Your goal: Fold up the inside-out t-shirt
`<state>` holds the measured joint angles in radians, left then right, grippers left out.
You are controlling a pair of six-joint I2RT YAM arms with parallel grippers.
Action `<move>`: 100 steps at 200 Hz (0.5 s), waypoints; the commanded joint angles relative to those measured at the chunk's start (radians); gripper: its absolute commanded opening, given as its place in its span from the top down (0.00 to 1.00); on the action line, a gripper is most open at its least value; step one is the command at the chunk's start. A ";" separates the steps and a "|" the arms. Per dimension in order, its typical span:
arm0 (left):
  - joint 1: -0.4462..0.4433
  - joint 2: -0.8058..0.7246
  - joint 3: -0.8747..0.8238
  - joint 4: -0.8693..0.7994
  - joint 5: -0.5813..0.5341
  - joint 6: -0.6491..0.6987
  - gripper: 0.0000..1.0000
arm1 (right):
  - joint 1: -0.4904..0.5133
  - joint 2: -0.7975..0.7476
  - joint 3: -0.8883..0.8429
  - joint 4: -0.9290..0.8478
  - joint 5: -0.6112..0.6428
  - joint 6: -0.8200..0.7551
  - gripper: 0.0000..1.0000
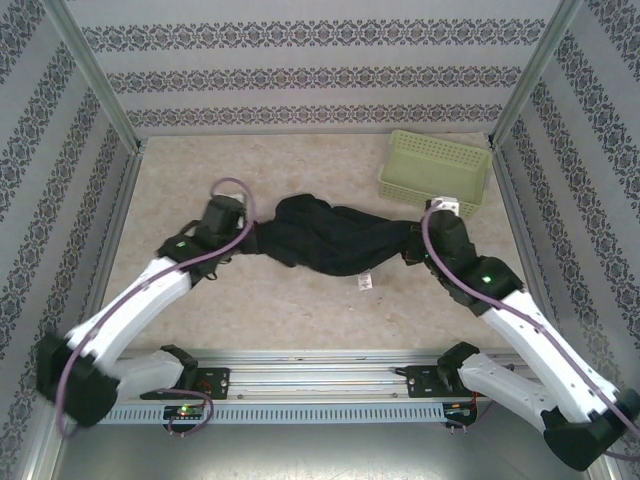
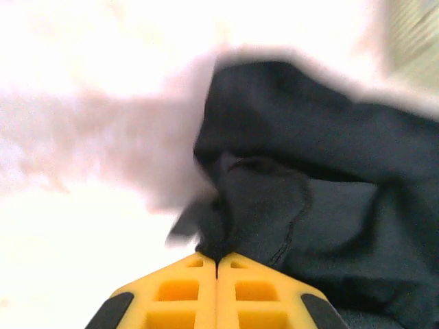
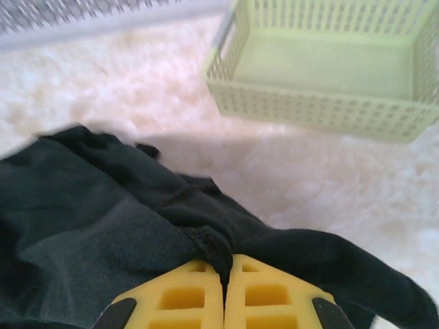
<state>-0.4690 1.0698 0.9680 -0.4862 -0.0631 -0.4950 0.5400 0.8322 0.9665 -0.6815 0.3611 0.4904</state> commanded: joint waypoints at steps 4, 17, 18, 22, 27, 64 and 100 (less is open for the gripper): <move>0.012 -0.207 0.082 -0.091 -0.170 0.045 1.00 | -0.007 -0.082 0.119 -0.074 0.021 -0.053 1.00; 0.015 -0.249 0.097 -0.090 -0.239 0.045 1.00 | -0.008 -0.079 0.142 -0.078 -0.015 -0.053 1.00; 0.016 -0.251 0.097 -0.089 -0.246 0.045 1.00 | -0.008 -0.078 0.143 -0.076 -0.017 -0.052 1.00; 0.017 -0.253 0.098 -0.086 -0.265 0.045 1.00 | -0.008 -0.071 0.146 -0.072 -0.028 -0.051 1.00; 0.020 -0.251 0.100 -0.086 -0.292 0.041 1.00 | -0.008 -0.061 0.147 -0.063 -0.045 -0.049 1.00; 0.127 -0.059 0.141 -0.139 -0.270 -0.008 1.00 | -0.010 0.121 0.119 0.031 -0.142 -0.028 1.00; 0.244 0.191 0.081 -0.107 -0.055 -0.051 1.00 | -0.017 0.419 0.096 0.116 -0.228 -0.003 1.00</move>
<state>-0.2741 1.1393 1.0943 -0.5411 -0.2302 -0.5068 0.5385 1.1122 1.0878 -0.6205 0.2123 0.4686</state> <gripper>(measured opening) 0.039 0.049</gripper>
